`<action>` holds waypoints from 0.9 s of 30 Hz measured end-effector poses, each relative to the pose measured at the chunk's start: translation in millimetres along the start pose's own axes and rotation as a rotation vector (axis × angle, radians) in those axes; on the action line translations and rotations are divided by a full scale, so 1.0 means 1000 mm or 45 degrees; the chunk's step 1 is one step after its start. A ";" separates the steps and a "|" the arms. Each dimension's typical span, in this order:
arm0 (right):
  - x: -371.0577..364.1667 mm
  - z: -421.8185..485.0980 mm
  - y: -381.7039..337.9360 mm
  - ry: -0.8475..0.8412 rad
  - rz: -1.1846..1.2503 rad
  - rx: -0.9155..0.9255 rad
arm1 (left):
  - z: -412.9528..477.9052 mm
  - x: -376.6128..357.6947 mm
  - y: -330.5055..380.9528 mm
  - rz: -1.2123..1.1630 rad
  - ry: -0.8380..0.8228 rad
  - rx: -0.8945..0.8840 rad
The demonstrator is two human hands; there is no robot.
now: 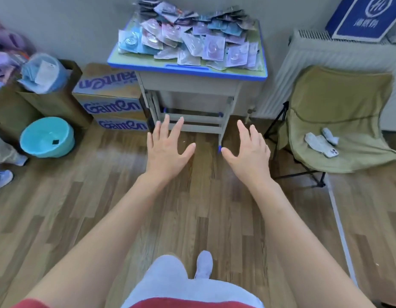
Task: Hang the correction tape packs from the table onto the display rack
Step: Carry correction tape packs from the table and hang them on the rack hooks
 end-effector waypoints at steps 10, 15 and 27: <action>0.000 0.183 -0.033 0.055 -0.029 -0.042 | 0.191 0.006 -0.017 -0.028 0.002 -0.038; 0.004 0.263 -0.034 0.104 -0.035 -0.146 | 0.286 -0.004 -0.011 -0.056 -0.074 -0.090; -0.017 0.413 0.010 0.022 -0.190 -0.223 | 0.433 -0.070 0.041 -0.111 -0.235 -0.147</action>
Point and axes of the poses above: each hand's wrist, its own z-axis towards the middle knuckle, its own x-axis out of the back of the hand, y = z × x, the point moved 10 cm from there along z, towards the middle knuckle
